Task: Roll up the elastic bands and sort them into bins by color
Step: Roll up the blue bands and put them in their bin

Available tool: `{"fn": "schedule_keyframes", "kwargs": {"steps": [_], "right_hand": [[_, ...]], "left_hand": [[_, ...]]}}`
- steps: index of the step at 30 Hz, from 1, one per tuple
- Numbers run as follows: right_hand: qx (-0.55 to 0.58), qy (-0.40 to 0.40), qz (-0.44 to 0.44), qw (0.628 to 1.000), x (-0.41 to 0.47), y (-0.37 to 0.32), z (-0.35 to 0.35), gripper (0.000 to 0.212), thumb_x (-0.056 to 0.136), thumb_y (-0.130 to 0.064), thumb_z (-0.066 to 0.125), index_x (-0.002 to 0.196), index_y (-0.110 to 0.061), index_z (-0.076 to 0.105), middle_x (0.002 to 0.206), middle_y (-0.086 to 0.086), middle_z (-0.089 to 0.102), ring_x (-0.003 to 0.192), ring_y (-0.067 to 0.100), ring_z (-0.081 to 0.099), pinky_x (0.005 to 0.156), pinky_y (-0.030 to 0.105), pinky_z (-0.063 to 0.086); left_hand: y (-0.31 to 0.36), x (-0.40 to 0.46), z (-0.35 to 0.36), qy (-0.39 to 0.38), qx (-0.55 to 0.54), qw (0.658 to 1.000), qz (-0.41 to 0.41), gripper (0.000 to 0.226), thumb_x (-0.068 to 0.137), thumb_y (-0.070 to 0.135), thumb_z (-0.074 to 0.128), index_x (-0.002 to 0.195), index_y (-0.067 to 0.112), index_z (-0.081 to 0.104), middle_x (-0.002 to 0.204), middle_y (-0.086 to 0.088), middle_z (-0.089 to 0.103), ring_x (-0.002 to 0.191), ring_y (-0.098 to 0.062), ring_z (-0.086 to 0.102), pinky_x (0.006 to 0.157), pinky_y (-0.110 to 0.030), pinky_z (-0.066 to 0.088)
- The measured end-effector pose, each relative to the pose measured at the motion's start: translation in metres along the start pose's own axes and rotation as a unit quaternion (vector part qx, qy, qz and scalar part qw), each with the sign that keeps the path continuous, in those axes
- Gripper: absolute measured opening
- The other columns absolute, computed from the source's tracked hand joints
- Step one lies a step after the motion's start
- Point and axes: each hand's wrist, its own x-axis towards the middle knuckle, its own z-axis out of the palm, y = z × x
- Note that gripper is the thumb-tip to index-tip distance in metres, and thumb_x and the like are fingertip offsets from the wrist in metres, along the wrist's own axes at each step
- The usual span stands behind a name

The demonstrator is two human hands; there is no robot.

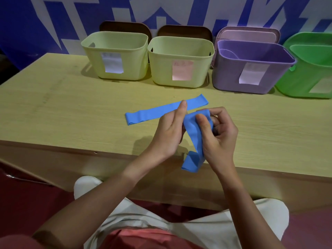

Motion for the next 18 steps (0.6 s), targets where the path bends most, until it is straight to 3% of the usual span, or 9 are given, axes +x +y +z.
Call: {"fn": "schedule_keyframes", "kwargs": {"steps": [5, 10, 13, 18], "right_hand": [[0.003, 0.001, -0.008, 1.0, 0.0, 0.0, 0.001, 0.015, 0.087, -0.017, 0.063, 0.078, -0.019, 0.051, 0.049, -0.016, 0.048, 0.042, 0.0, 0.04, 0.047, 0.009, 0.029], [-0.03, -0.033, -0.039, 0.998, 0.0, 0.001, 0.0, 0.003, 0.093, -0.024, 0.055, 0.093, -0.025, 0.052, 0.058, -0.019, 0.052, 0.049, -0.001, 0.043, 0.052, 0.007, 0.031], [-0.056, -0.04, -0.05, 0.996, -0.001, 0.003, -0.002, 0.013, 0.094, -0.012, 0.054, 0.105, -0.018, 0.056, 0.065, -0.02, 0.052, 0.052, -0.002, 0.044, 0.055, 0.006, 0.032], [-0.067, -0.05, -0.056, 0.995, 0.003, 0.002, -0.008, 0.029, 0.092, -0.005, 0.059, 0.118, -0.018, 0.058, 0.053, -0.012, 0.036, 0.047, 0.002, 0.033, 0.052, 0.009, 0.027]], "left_hand": [[-0.009, -0.006, -0.002, 0.003, 0.077, 0.993, 0.087, 0.041, 0.099, 0.04, 0.033, 0.062, 0.023, 0.034, 0.047, 0.01, 0.036, 0.046, -0.005, 0.031, 0.048, -0.022, 0.028], [-0.001, -0.006, 0.004, -0.014, -0.059, 0.998, -0.032, 0.043, 0.103, 0.033, 0.03, 0.064, 0.014, 0.031, 0.042, 0.011, 0.025, 0.035, -0.005, 0.021, 0.037, -0.015, 0.019], [0.007, -0.005, 0.002, -0.032, -0.116, 0.989, -0.091, 0.044, 0.103, 0.036, 0.03, 0.065, 0.014, 0.032, 0.04, 0.009, 0.019, 0.033, -0.005, 0.015, 0.039, -0.013, 0.015], [0.005, -0.004, 0.0, -0.063, -0.157, 0.976, -0.134, 0.049, 0.102, 0.037, 0.033, 0.058, 0.02, 0.022, 0.04, 0.008, 0.016, 0.033, -0.005, 0.012, 0.04, -0.013, 0.013]]}}
